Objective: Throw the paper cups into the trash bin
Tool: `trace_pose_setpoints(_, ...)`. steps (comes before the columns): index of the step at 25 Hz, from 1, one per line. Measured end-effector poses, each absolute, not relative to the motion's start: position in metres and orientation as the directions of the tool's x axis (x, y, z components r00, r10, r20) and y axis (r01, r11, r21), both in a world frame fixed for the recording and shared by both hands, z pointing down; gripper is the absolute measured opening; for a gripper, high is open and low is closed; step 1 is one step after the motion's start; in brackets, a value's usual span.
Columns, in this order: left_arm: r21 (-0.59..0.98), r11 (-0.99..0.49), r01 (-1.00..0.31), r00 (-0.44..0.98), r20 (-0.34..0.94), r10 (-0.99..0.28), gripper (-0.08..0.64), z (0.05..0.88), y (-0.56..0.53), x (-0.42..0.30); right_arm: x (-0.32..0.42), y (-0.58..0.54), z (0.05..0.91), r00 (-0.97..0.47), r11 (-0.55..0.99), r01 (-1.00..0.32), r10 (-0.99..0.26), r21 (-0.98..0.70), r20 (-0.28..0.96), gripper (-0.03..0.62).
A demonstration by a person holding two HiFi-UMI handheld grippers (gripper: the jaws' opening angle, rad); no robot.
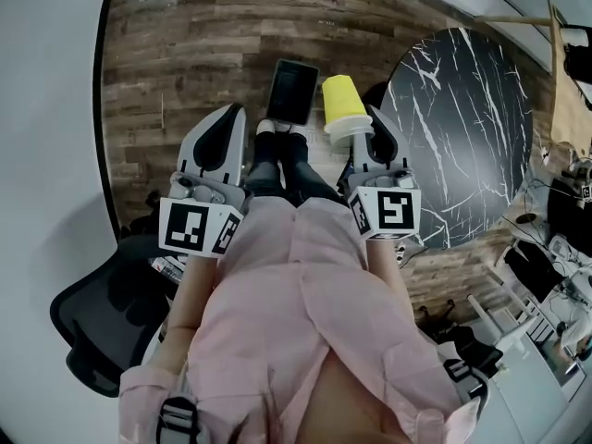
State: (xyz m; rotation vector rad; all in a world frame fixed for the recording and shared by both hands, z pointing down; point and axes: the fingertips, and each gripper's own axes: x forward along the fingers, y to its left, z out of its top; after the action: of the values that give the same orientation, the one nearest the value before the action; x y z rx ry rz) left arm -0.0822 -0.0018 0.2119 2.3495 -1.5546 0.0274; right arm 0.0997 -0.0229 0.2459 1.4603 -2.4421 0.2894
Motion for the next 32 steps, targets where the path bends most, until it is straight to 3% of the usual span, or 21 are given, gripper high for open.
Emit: trace_pose_setpoints(32, 0.276, -0.320, -0.906, 0.387, 0.237, -0.891, 0.015, 0.227, 0.008, -0.102, 0.139, -0.084, 0.348, -0.547, 0.598, -0.799, -0.677, -0.066, 0.492, 0.043)
